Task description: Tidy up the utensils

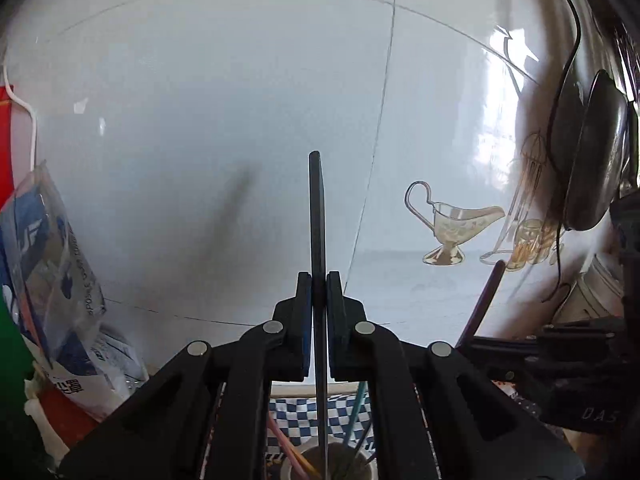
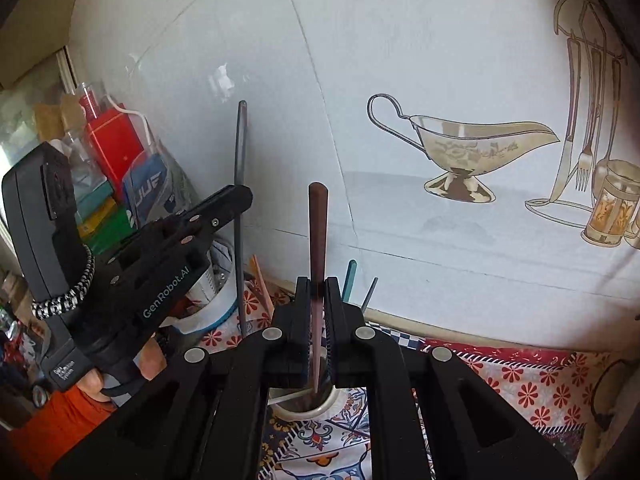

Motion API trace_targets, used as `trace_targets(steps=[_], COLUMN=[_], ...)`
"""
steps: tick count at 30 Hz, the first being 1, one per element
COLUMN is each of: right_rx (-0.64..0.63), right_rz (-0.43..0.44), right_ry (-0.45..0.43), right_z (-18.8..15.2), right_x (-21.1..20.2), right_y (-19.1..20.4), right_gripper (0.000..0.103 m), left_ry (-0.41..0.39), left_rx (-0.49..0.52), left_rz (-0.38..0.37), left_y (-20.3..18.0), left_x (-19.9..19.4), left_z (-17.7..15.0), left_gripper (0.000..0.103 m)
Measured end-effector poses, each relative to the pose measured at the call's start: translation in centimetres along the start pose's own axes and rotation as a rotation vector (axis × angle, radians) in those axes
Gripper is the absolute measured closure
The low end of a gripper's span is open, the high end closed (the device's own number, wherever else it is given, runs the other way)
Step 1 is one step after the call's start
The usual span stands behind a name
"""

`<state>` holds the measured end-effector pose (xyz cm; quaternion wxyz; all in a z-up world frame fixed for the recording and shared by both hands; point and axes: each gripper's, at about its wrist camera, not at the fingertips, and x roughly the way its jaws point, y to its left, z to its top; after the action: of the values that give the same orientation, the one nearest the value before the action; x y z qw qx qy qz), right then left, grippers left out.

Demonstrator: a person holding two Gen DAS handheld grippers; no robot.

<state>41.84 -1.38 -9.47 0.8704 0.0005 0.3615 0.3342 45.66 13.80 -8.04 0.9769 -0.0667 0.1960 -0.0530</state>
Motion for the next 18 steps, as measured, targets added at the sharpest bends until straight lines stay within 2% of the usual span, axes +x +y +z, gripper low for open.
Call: trace_targets(steps=[3,8,11,18], right_rx=[0.005,0.005,0.0,-0.012], right_rz=[0.007,0.009,0.009,0.01], right_ry=[0.03,0.052,0.049,0.051], right_z=[-0.3,-0.5,-0.5,-0.4], right_x=[1.2,2.1,2.0,1.6], right_y=[0.2,0.3,0.2,0.3], right_gripper=[0.097,0.097,0.097,0.097], left_ry=[-0.031,0.081,0.154,0.219], left_rx=[-0.038,-0.008,-0.006,0.04], left_rz=[-0.039,0.012,0.016,0.039], left_y=[0.8,0.9,0.7,-0.4], left_x=[-0.5,1.4,2.6,3.4], left_z=[0.3,-0.1,-0.4,-0.9], left_gripper=[0.098,0.098,0.098,0.098])
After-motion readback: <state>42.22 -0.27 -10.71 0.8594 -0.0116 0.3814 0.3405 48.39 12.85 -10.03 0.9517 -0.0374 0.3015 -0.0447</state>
